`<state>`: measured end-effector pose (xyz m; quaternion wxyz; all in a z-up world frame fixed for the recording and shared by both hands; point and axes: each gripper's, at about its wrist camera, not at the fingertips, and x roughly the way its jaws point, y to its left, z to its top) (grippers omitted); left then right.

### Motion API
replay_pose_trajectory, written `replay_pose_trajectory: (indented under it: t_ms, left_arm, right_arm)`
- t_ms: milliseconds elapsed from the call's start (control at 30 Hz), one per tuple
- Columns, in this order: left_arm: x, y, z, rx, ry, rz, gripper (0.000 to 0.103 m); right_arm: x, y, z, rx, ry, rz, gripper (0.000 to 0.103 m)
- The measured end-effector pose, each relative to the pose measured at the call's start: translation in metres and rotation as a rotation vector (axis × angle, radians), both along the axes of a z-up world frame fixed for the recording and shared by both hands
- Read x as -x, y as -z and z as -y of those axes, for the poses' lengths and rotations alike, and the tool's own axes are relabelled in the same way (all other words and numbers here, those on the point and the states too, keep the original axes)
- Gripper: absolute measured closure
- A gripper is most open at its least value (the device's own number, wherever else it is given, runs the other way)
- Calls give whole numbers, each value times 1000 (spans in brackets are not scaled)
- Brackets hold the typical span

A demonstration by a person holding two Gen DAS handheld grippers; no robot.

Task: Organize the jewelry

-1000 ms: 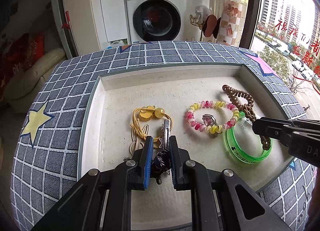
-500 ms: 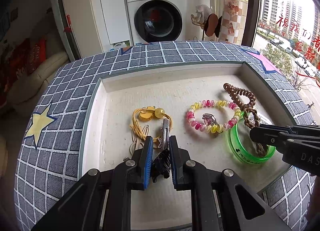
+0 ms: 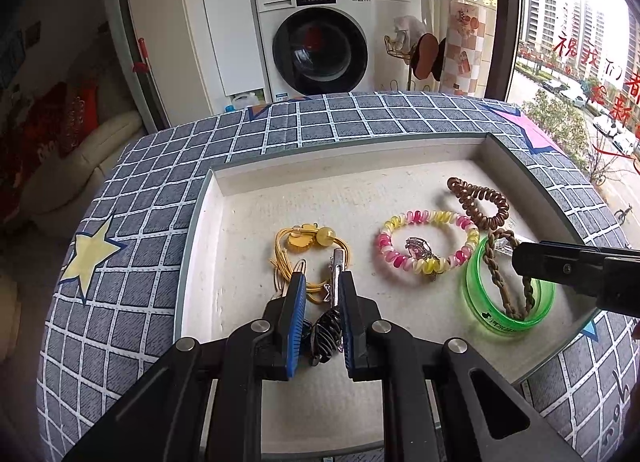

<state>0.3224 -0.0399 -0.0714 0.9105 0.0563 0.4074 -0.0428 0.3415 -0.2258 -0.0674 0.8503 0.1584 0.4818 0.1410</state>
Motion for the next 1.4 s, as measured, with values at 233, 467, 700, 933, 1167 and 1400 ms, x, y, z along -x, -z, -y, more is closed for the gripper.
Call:
replay_pose_trajectory:
  t_ms: [233,467,700,933,1167,1400]
  left_arm:
    - [5,-4,0,-21,-25,34,0]
    - [15,-20,-1,-23,-38,92,0]
    - [38,-29,-10,3,-46,80,0]
    - [72,-30,-20,28,-51,49,0]
    - [111,-33,-26,38,-65,54,0]
    - [141,-36,-30,24,-90,76,0]
  right_arm:
    - [5,-7,2,22,9,24,59]
    - [9,-8,7,42,17,14,51]
    - [22,-16,14,75,26,29,37]
    - [51,-23,12,112,11,49,21]
    - [83,-26,12,156,5,54,0]
    - [122,-31,5,197,6,105,0]
